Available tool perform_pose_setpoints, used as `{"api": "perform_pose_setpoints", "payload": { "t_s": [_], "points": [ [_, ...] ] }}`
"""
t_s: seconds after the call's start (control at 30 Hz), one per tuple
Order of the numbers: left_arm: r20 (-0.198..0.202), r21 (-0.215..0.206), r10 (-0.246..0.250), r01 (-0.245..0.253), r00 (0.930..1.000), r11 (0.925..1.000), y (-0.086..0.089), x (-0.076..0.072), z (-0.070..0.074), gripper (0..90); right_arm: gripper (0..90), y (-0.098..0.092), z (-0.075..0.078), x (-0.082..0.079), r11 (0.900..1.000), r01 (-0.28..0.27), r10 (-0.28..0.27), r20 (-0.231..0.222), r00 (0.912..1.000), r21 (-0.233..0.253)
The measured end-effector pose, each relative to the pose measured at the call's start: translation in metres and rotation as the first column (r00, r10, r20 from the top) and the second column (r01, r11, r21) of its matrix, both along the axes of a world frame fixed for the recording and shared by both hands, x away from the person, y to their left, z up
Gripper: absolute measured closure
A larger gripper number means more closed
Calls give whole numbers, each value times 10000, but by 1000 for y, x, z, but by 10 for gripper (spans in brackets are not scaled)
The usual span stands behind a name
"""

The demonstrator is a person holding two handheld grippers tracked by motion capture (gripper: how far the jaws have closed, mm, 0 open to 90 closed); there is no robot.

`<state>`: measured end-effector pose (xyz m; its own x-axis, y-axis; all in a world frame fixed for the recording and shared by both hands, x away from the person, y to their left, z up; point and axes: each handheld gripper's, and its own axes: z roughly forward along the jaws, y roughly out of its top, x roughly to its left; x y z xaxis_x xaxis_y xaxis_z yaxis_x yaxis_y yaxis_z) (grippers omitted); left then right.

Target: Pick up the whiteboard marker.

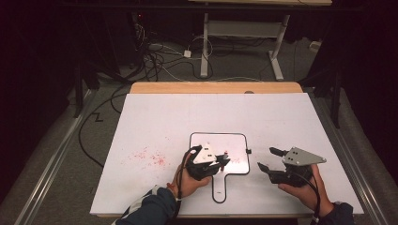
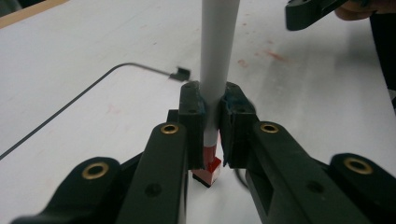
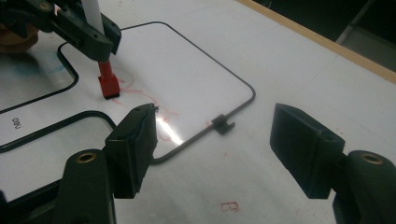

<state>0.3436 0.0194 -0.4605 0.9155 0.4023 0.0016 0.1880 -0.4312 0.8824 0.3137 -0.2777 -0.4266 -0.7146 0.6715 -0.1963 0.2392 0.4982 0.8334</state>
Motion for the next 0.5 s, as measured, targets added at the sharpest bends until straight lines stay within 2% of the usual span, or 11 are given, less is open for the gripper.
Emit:
{"api": "perform_pose_setpoints", "payload": {
  "t_s": [0.27, 0.37, 0.5],
  "points": [
    [11, -323, -599, 599, 9982, 9977, -41, 3, -2, 786, 331, -6, 1, 1, 9998, 152, -152, 22, 9999, 107],
    [48, -342, -656, 657, 9978, 9973, -49, 4, -2, 787, 331, -6, 1, 1, 9998, 146, -146, 26, 9999, 121],
    [96, -198, -487, 489, 9988, 9986, -47, 7, -1, 787, 331, -8, 2, 1, 9997, 192, -192, 38, 9998, 138]
  ]
}}
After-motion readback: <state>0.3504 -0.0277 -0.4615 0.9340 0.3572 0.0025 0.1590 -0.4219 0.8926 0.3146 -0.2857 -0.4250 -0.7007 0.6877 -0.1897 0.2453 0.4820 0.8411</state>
